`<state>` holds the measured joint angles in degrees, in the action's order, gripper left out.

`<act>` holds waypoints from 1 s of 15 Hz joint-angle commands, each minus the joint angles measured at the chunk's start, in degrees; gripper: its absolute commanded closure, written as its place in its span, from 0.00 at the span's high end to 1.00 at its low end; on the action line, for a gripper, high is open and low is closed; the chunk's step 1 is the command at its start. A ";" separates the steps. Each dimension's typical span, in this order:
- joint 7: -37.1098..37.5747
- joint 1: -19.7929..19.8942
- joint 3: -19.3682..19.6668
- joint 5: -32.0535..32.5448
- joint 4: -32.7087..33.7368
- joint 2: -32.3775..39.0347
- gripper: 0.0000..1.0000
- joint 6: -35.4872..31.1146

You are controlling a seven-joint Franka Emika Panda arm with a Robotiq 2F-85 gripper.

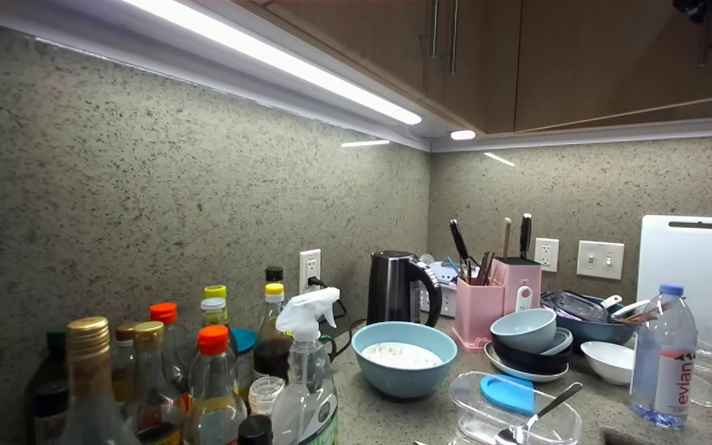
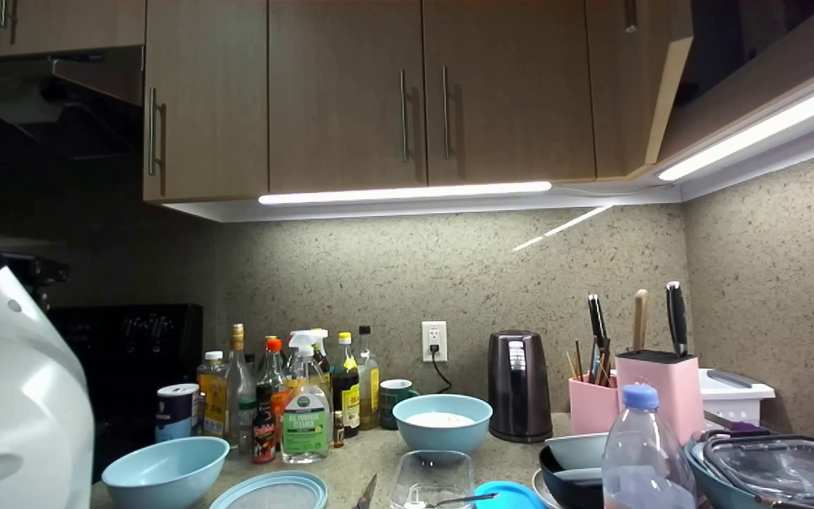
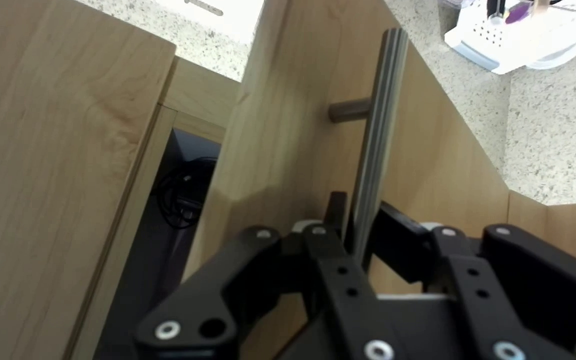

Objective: Open the cabinet door on the right

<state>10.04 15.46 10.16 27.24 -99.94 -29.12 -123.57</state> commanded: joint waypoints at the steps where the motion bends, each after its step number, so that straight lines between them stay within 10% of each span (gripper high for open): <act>1: -0.72 0.81 -5.13 3.66 -9.03 -8.12 0.04 -5.37; 15: 7.93 3.03 -11.08 11.15 -25.56 -19.15 0.04 -17.92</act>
<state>22.77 19.86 2.02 37.59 -117.53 -40.08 -141.43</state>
